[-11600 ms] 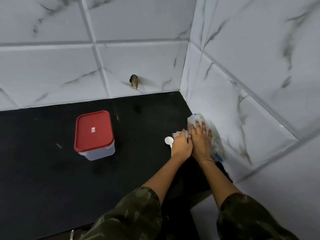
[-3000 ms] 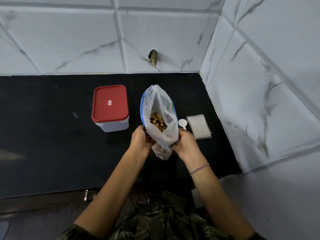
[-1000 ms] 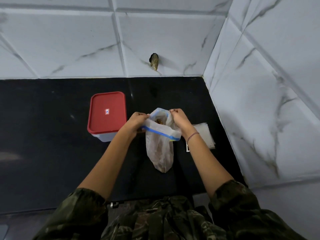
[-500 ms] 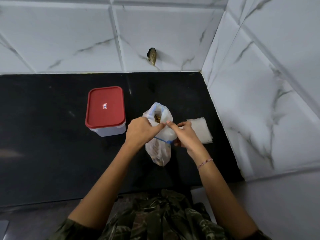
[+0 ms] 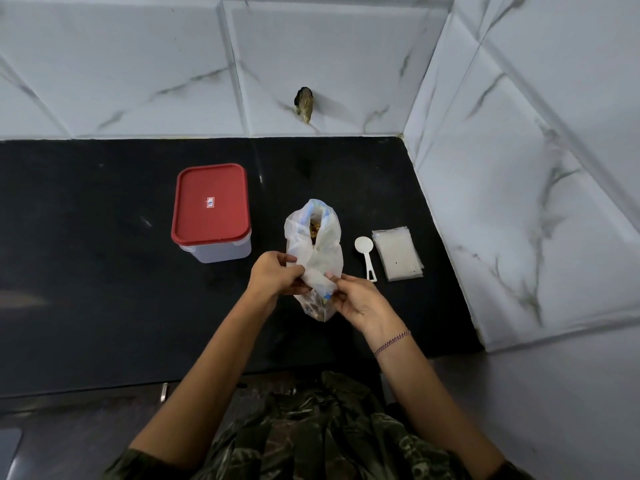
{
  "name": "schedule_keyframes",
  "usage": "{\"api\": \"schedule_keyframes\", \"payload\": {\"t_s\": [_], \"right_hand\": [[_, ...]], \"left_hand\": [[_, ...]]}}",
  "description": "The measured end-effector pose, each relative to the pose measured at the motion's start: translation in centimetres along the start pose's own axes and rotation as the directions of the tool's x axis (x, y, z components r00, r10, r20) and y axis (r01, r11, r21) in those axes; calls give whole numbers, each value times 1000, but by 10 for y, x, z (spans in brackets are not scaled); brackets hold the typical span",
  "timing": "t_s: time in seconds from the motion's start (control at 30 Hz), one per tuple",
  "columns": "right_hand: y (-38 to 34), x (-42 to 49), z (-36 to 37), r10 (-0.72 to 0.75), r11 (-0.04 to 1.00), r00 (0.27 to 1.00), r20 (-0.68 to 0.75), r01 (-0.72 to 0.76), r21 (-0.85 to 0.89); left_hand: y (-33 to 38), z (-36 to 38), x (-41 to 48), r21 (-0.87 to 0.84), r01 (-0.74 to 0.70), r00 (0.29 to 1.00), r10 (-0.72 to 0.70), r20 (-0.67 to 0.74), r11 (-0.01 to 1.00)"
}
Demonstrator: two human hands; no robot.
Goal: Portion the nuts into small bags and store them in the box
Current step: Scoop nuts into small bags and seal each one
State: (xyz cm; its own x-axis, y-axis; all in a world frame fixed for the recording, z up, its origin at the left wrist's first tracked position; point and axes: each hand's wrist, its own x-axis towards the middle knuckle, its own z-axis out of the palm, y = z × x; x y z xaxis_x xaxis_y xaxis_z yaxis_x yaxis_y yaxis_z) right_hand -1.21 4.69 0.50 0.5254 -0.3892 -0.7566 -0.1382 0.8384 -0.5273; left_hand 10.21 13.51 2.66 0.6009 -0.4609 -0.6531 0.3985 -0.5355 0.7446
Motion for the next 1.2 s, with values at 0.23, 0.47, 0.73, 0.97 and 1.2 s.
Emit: {"api": "schedule_keyframes", "payload": {"t_s": [0.23,0.47,0.73,0.97,1.2], "right_hand": [[-7,-2,0,-45,996,994,-101,53,79],[-1,-4,2,-36,943,999,-37,46,330],[18,7,-3,-19,873,997,-75,53,484],[17,17,-18,-148,989,966,-212,151,-4],[-13,10,-8,-806,417,592,12,582,-698]], "left_hand": [[-22,19,-3,-590,46,990,-118,-83,806],[-24,30,0,-837,66,975,-212,-61,543],[-37,34,10,-810,274,950,-277,145,518],[-46,23,16,-618,129,959,-255,-120,776],[-19,23,19,356,-367,803,486,-346,859]]}}
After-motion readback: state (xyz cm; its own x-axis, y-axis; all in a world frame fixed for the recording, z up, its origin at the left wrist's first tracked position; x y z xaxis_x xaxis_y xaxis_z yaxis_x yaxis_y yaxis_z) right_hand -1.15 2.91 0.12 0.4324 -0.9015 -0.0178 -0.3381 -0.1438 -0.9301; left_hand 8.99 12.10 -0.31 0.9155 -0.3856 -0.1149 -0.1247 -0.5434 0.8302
